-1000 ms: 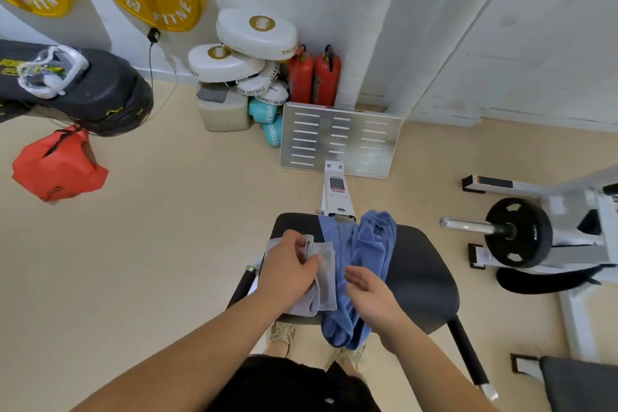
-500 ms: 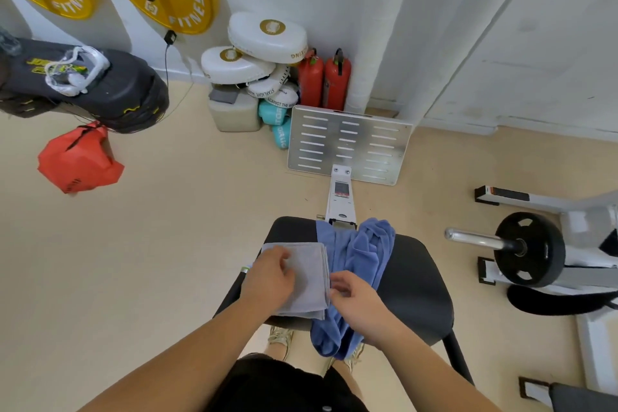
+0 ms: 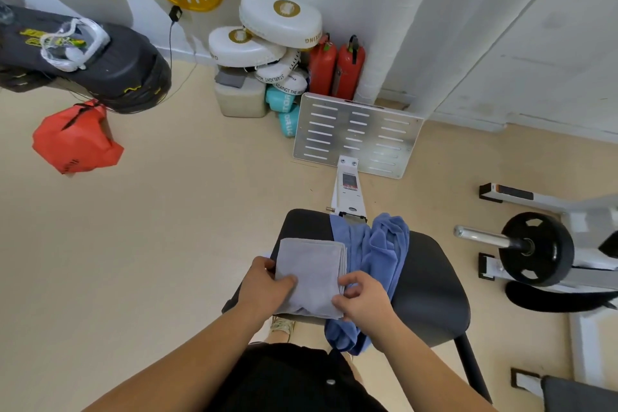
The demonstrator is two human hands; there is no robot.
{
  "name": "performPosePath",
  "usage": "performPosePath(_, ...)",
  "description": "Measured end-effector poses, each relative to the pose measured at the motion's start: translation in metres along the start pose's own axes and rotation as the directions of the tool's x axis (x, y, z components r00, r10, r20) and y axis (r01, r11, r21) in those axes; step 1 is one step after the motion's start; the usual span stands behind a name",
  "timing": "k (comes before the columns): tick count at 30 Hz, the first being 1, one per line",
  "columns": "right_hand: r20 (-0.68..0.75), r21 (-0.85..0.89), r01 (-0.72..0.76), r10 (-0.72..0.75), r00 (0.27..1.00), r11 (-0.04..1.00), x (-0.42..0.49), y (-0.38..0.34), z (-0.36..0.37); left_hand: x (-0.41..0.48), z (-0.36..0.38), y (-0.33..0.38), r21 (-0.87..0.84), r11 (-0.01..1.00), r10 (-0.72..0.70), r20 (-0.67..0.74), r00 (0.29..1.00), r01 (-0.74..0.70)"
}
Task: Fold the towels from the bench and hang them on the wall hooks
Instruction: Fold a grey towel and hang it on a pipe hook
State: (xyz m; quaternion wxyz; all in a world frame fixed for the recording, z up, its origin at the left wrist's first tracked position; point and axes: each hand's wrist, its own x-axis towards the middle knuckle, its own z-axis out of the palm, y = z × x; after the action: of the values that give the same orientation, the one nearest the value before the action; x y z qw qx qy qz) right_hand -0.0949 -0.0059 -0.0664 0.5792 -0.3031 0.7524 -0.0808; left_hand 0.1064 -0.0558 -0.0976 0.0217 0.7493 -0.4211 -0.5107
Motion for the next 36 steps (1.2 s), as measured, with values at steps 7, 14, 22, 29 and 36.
performPosePath(7, -0.177, -0.54, 0.139, -0.273, 0.946, 0.83, 0.003, 0.014, 0.016, 0.012, -0.007, -0.006, -0.099, 0.994, -0.032, 0.114, 0.993, 0.043)
performPosePath(14, -0.017, -0.789, 0.304, -0.514, 0.858, 0.533, 0.026, 0.006, 0.034, 0.005, -0.012, -0.003, -0.131, 0.991, 0.031, 0.126, 0.992, -0.014)
performPosePath(22, -0.043, -0.774, 0.31, -0.536, 0.843, 0.551, 0.041, 0.008, 0.039, -0.009, -0.005, 0.019, -0.104, 0.983, 0.17, 0.207, 0.963, -0.151)
performPosePath(29, -0.146, -0.638, 0.288, -0.479, 0.865, 0.714, 0.023, 0.029, 0.018, -0.021, 0.02, 0.04, 0.13, 0.942, 0.304, 0.052, 0.951, -0.308)
performPosePath(36, -0.047, -0.288, 0.329, -0.357, 0.933, 0.899, 0.021, 0.034, -0.007, -0.032, 0.06, 0.053, 0.298, 0.853, 0.398, 0.158, 0.904, -0.428)
